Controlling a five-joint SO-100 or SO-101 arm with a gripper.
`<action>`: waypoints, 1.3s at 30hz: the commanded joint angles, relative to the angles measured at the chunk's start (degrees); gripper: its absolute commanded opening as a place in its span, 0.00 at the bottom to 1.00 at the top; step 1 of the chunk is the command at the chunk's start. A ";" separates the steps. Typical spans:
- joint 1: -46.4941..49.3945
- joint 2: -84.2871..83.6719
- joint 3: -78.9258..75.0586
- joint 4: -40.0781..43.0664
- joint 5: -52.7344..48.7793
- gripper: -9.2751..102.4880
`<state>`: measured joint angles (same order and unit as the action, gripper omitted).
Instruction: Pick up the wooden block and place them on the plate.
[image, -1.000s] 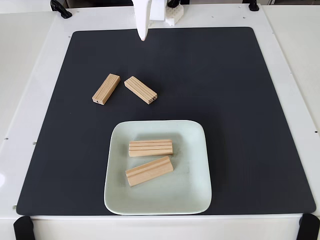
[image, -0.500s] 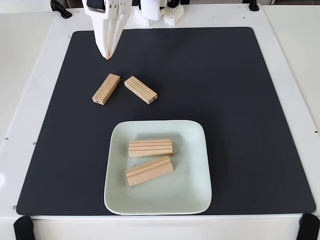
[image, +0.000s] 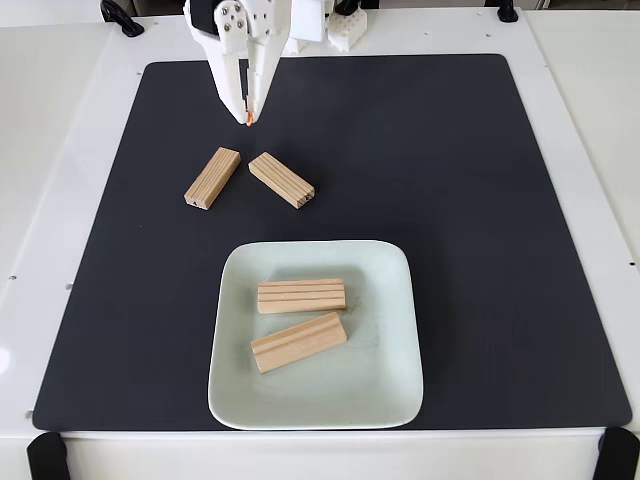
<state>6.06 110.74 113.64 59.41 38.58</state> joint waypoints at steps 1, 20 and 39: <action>-1.85 -1.32 -8.79 3.87 2.64 0.09; -7.03 -3.25 -21.88 16.44 2.29 0.09; -9.23 -8.70 -17.84 19.95 2.72 0.38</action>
<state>-3.96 103.18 96.33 79.19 41.13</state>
